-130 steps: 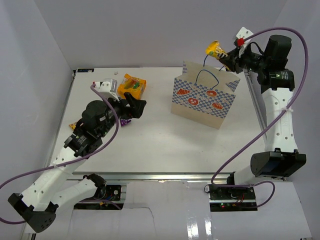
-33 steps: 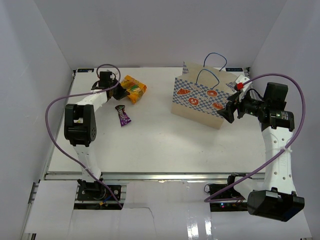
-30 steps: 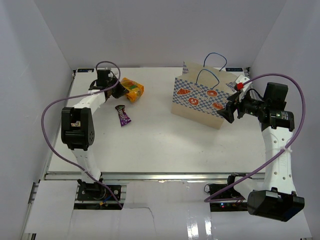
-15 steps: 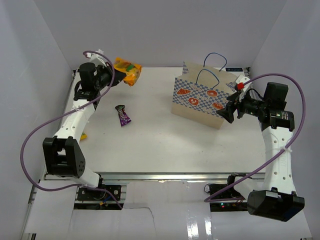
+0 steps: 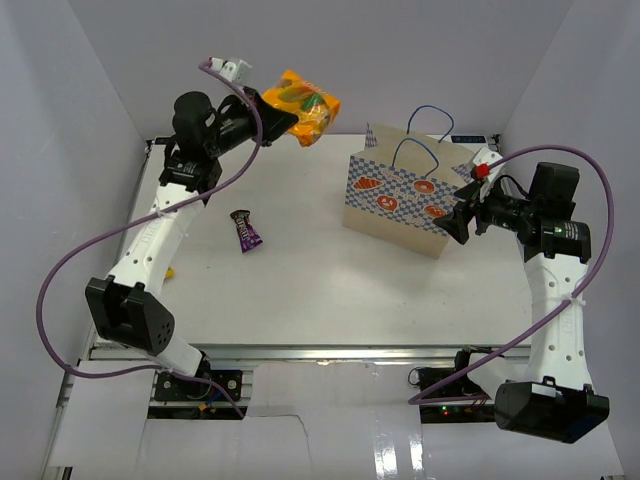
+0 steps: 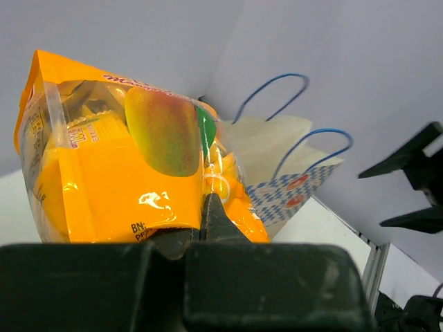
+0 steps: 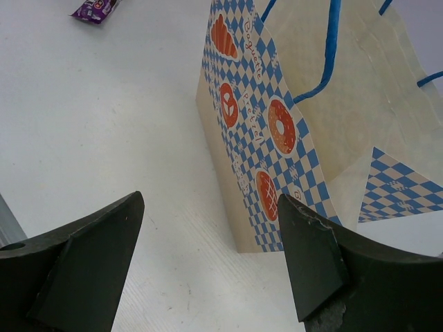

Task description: Place the snacks into the paper bag

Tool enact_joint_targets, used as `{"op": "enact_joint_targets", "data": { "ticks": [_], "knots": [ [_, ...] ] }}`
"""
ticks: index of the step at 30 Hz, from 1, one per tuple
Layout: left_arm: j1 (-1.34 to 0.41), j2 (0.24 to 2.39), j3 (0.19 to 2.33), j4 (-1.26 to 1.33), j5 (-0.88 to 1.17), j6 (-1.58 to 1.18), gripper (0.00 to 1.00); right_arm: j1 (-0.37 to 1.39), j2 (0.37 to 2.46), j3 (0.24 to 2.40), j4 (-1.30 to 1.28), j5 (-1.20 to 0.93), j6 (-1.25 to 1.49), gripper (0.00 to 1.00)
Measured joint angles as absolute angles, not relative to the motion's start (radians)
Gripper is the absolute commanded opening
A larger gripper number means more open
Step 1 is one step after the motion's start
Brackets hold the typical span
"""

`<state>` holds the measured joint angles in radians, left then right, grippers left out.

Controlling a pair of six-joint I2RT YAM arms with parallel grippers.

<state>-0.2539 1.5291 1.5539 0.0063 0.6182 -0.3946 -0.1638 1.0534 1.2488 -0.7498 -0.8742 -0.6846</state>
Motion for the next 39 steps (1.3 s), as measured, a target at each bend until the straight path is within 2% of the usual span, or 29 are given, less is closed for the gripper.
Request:
{"op": "enact_joint_targets", "data": {
  "ticks": [11, 19, 39],
  "knots": [
    [-0.460, 1.723, 1.888, -0.013, 0.696, -0.212, 0.00, -0.172, 1.035, 1.249, -0.746, -0.875, -0.675, 0.84],
    [-0.524, 1.903, 2.033, -0.072, 0.701, -0.081, 0.00, -0.183, 1.030, 1.275, -0.731, -0.881, -0.653, 0.84],
    [-0.549, 1.962, 2.067, -0.180, 0.775, 0.171, 0.00, -0.189, 1.020, 1.281, -0.677, -0.894, -0.606, 0.84]
  ]
}}
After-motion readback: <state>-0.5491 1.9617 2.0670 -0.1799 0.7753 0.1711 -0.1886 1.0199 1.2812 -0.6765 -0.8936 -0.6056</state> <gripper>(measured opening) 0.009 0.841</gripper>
